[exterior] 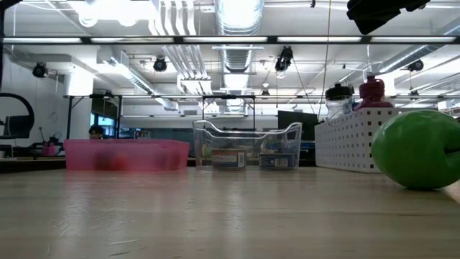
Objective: Pick & Place Food Item
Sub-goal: Put the tomato into the pink bin
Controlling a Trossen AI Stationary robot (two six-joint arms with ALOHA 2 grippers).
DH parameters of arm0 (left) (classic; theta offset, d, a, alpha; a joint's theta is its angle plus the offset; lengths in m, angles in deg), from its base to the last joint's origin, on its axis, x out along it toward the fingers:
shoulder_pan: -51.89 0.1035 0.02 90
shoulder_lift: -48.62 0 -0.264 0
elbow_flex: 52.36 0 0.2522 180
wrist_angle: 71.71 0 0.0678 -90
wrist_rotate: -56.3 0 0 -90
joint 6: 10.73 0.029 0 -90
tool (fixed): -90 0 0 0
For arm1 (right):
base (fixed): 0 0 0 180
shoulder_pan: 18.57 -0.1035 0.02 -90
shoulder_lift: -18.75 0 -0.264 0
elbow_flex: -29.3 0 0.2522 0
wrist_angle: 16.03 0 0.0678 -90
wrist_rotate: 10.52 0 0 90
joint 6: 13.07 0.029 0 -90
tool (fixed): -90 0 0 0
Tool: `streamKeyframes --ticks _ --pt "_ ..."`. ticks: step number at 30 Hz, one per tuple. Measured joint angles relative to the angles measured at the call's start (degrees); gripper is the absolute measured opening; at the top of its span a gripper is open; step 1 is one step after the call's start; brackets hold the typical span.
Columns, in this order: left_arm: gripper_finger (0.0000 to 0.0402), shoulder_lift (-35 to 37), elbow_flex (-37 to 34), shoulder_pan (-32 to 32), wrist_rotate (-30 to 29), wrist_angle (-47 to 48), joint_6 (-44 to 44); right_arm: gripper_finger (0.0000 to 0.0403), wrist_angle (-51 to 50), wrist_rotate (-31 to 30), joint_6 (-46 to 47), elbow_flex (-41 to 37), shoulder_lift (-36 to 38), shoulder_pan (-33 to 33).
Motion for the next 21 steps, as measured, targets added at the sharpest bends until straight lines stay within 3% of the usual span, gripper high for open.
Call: streamKeyframes --ticks 21 --pt "0.0384 0.09 -3.69 1.92 -0.82 -4.45 -2.72 0.0008 0.0 0.0 -0.01 0.0 0.0 0.0"
